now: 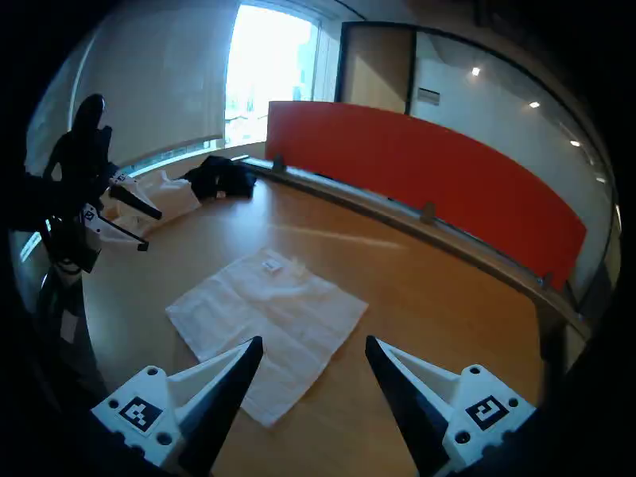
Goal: Fold towel
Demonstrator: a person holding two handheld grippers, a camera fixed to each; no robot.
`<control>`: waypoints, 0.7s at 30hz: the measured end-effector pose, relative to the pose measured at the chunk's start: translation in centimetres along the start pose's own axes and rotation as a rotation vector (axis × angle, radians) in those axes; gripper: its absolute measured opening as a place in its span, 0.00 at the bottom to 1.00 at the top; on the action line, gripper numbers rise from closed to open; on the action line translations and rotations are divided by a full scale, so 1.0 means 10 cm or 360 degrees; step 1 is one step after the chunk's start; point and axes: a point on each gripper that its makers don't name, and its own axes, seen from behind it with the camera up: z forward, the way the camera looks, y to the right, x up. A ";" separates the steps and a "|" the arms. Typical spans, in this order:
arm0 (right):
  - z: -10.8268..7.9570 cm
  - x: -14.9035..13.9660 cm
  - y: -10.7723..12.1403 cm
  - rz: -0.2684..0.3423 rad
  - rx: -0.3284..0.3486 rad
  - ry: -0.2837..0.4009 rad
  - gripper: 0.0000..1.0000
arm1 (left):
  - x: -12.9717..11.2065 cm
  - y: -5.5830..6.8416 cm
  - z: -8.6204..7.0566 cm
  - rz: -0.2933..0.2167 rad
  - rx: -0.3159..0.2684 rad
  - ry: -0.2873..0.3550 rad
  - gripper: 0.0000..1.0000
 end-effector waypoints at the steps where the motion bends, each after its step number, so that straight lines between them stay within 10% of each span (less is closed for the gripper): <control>1: 0.02 -0.04 -0.02 -0.0005 0.0006 -0.0009 1.00 | -0.05 0.01 0.02 0.0000 -0.0007 -0.0012 0.95; 21: 0.40 -0.89 -0.41 -0.0070 0.0108 -0.0165 1.00 | -0.94 0.24 0.47 -0.0008 -0.0124 -0.0205 0.95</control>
